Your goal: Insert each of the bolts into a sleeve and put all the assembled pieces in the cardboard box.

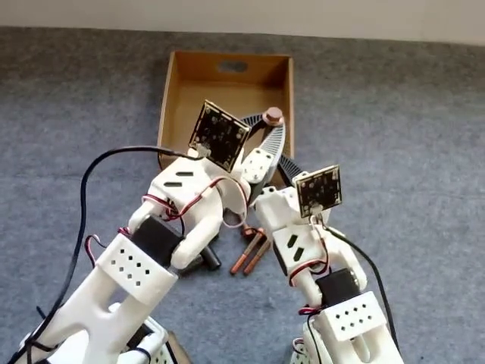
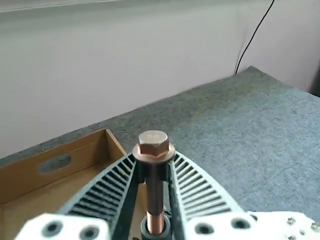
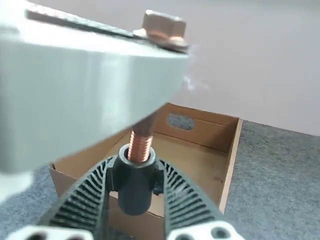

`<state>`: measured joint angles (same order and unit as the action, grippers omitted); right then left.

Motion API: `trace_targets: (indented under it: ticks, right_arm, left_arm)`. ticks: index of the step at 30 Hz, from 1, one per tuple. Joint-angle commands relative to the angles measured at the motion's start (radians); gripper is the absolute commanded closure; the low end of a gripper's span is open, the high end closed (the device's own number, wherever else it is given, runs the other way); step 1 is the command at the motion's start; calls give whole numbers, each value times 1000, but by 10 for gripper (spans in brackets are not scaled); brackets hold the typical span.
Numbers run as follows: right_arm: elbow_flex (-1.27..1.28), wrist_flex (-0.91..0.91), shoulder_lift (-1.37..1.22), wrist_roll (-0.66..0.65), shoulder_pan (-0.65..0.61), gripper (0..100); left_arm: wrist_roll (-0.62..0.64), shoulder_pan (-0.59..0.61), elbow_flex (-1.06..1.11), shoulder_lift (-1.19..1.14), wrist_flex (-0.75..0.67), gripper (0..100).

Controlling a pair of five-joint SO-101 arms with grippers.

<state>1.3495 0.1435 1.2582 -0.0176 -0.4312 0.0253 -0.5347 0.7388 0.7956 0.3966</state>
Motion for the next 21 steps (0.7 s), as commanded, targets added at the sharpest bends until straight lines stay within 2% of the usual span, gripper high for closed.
trace_targets:
  ticks: [1,14,21]
  right_arm:
    - [-12,-21,15,-9,2,992]
    - [-12,-19,15,-9,2,992]
    - [-12,-19,15,-9,1,992]
  left_arm:
    - [-5,50,-44,33,28,991]
    - [-5,102,27,39,46,991]
    - [-5,113,117,189,61,991]
